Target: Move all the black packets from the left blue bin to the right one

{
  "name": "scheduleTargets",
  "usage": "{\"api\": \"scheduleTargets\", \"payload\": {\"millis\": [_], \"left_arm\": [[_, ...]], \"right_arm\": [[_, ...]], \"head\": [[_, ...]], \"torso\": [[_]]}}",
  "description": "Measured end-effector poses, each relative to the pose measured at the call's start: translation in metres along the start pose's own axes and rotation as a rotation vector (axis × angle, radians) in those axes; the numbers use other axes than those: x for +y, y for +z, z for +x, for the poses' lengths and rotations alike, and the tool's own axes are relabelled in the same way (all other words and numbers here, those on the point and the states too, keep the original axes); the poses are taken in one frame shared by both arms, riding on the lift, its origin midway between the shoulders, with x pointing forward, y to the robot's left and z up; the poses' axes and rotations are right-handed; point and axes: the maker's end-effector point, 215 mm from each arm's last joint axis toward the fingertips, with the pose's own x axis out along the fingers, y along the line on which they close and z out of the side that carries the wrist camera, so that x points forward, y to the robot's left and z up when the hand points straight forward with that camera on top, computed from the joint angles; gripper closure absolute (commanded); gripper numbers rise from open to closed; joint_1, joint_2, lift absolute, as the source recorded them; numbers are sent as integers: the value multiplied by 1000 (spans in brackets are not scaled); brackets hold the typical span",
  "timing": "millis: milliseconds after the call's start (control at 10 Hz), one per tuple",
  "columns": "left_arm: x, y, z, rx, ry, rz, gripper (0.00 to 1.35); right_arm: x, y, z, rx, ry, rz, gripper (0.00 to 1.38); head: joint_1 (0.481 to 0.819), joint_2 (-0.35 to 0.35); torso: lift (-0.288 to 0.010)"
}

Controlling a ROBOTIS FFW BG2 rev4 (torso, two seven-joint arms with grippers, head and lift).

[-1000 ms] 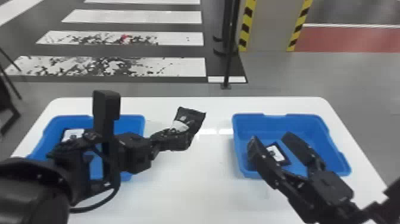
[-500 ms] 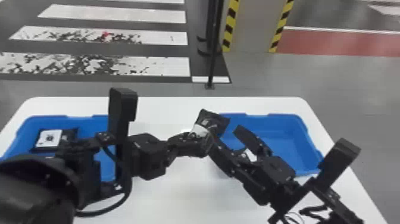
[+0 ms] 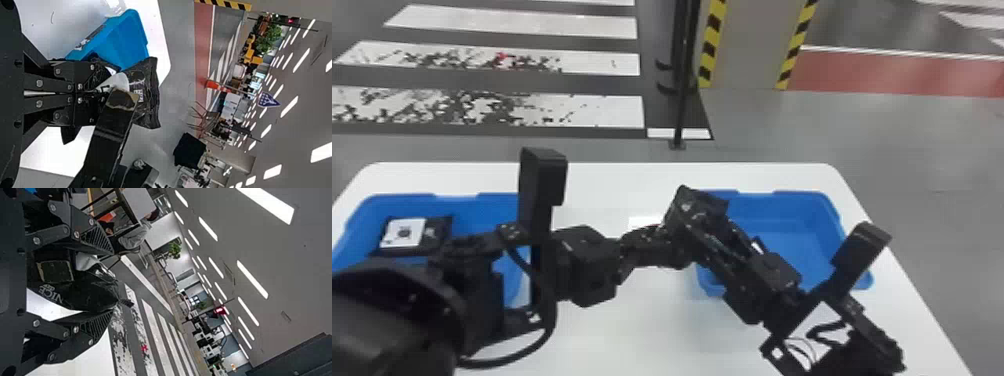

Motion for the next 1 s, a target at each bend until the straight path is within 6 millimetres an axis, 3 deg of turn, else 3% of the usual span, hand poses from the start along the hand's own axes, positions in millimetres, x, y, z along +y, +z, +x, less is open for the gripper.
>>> {"api": "scheduleTargets", "payload": {"millis": [300,400,600,700,1000], "left_arm": [[-1,0,0,1,-3,-2,1197],[0,0,0,-2,-1,-3,1072],[7,-3,-6,-17,19,-38,193],[17,-8,-13,-25,45,-64,91],[32,-27,-47,-40,111,-114,167]], "right_arm": [[-7,13,1,-49,-17,-9,1283],[-4,11,1,-42,-9,-2,1283],[-6,10,4,-39,-6,7,1283],[-18,14,5,-42,-22,-1,1283],[-80,34,8,-47,-103,-61,1283]], "head": [[695,-142],[695,-138],[695,-124],[695,-118],[695,-128]], "torso": [[-140],[-140],[-140],[-140],[-140]]}}
